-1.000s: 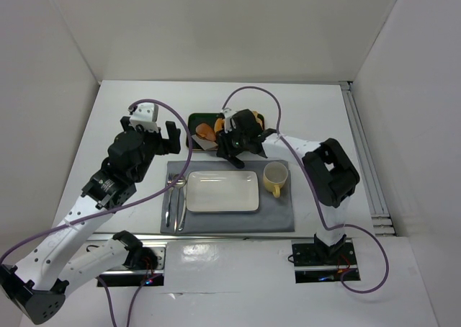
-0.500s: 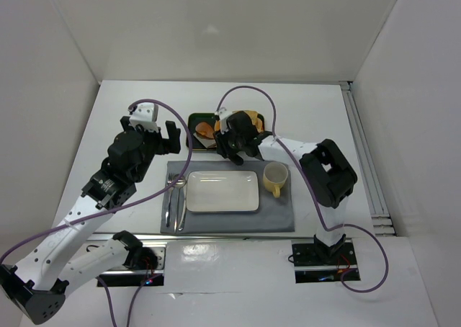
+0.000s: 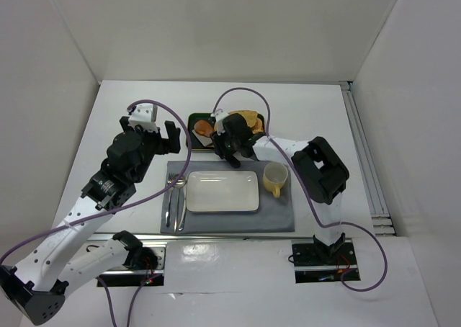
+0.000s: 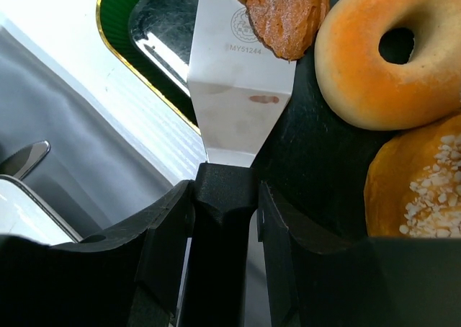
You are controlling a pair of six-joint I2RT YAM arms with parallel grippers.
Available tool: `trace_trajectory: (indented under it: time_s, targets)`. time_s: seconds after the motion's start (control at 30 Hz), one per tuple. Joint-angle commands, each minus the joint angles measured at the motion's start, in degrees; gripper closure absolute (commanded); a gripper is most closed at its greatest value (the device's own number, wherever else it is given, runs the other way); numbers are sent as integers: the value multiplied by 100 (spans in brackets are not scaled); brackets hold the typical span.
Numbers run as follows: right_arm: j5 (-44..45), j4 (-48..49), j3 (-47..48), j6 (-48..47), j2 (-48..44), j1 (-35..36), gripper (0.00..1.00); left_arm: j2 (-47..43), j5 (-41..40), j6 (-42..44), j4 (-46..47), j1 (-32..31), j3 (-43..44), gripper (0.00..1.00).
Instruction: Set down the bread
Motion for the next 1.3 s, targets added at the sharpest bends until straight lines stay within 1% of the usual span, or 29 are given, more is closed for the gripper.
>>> trace_trajectory:
  time_s: [0.0,0.37,0.63,0.87,1.17,1.27]
  targets:
    - [25,406,373,129,67,50,100,-127,-71,-69,264,-22,-15,0]
    - [139,511,619,23,313,50,100,-127,-124,-69,317,-22,-15,0]
    - [587,748,681,-240,375,103,100,-127,-124,-69,317,-22,-15,0]
    - [851,748,847,-530,498,103,100,-127,-124,-69,317,-22,-15,0]
    - [957,1108,655,-934,559,103,100,-127,-124,-69,317,-22,-15,0]
    - [957,1266,418,-1084,341,103,100,-180,-124,-69,317,-22,-15,0]
